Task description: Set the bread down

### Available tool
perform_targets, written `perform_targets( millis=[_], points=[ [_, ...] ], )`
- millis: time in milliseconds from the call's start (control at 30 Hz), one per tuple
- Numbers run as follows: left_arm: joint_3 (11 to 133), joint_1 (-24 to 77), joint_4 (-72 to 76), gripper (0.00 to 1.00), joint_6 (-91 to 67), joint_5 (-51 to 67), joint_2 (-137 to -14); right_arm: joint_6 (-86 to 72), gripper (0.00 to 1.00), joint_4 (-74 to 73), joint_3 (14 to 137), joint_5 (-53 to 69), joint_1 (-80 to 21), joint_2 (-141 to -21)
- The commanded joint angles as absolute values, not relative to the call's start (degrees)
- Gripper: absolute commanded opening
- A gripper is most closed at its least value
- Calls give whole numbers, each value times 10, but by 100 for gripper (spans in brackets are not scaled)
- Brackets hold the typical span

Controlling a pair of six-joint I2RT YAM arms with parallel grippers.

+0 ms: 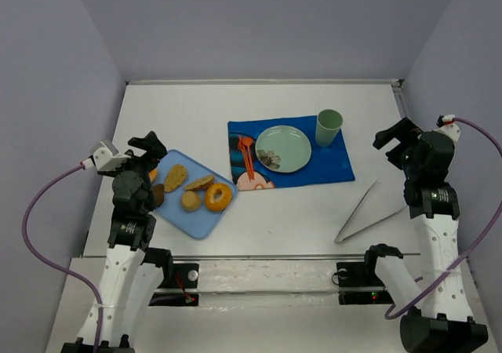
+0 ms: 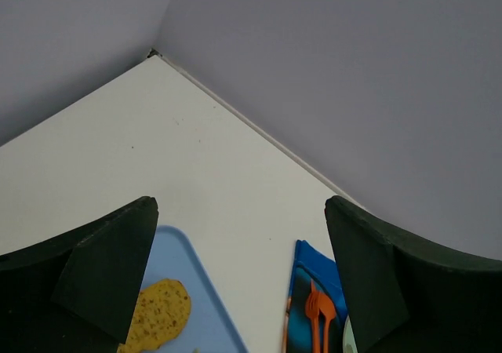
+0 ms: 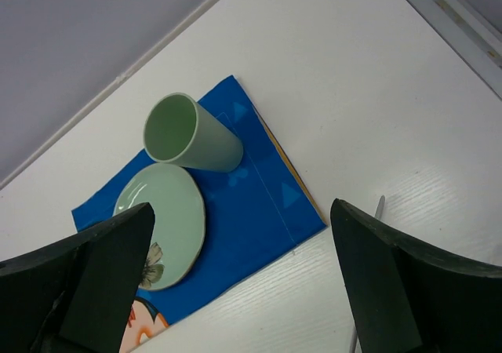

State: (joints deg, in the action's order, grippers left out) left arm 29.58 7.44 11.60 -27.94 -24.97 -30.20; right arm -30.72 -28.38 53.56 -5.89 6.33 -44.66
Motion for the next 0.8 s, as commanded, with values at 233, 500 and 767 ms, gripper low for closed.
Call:
perform_targets(
  millis=[233,500,767],
  points=[
    [310,77,120,99,-286,-287,-322,-307,100,-378,509,-31,62,-411],
    [324,76,96,99,-288,-307,-345,-341,100,-474,459,34,62,-460],
    [329,76,91,99,-284,-308,-353,-361,100,-521,436,8,62,-531]
  ],
)
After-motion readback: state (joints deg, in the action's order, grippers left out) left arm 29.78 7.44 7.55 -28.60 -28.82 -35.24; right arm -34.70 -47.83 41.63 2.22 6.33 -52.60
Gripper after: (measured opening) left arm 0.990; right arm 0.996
